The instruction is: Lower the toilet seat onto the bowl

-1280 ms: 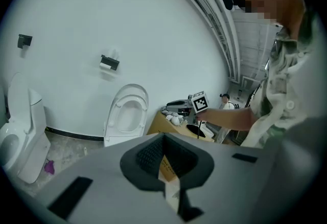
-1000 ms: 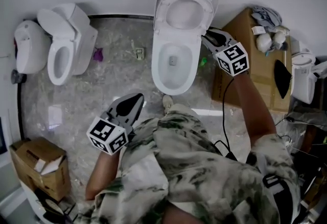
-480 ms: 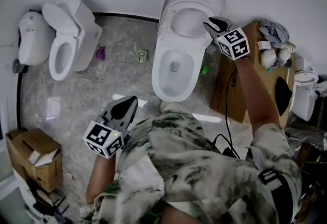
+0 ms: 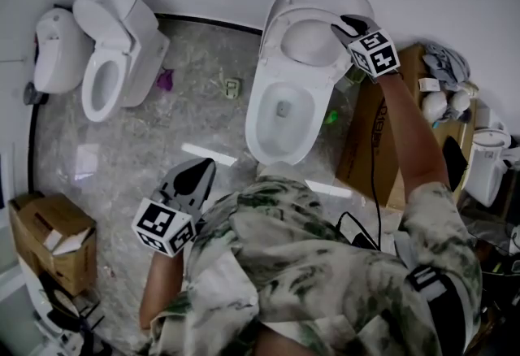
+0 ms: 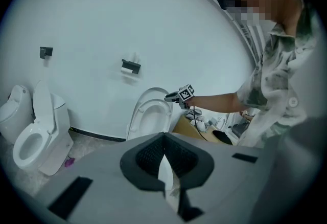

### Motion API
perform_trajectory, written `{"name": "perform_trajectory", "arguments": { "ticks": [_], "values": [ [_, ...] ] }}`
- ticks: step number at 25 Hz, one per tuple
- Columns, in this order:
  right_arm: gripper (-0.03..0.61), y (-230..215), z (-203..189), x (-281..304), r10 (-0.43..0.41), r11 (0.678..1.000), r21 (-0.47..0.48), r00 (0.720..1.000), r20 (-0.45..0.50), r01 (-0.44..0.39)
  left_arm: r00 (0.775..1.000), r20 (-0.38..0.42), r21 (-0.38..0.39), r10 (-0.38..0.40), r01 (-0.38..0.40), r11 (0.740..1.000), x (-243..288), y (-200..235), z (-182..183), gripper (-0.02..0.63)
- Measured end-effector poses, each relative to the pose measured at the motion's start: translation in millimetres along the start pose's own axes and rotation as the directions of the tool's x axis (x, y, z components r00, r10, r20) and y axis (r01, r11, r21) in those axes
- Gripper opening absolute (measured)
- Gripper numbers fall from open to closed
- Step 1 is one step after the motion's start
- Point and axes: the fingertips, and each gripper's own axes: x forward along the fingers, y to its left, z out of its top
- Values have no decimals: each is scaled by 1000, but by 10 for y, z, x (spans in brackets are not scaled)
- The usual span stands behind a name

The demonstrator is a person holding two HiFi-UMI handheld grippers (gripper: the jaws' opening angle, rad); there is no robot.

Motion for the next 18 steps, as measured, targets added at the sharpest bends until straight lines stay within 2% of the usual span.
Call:
{"name": "perform_trajectory", "arguments": {
  "ticks": [7,18],
  "values": [
    [163,-275,-98,311,-12,1000,-16,998,-55,12,999,-27,-13,28,-29,1000,56,57,-45,21],
    [158,-372,-134,620,-6,995,-96,992,-123,-6,998,-37,-29,48,-49,998,66,120,-80,21]
  ]
}}
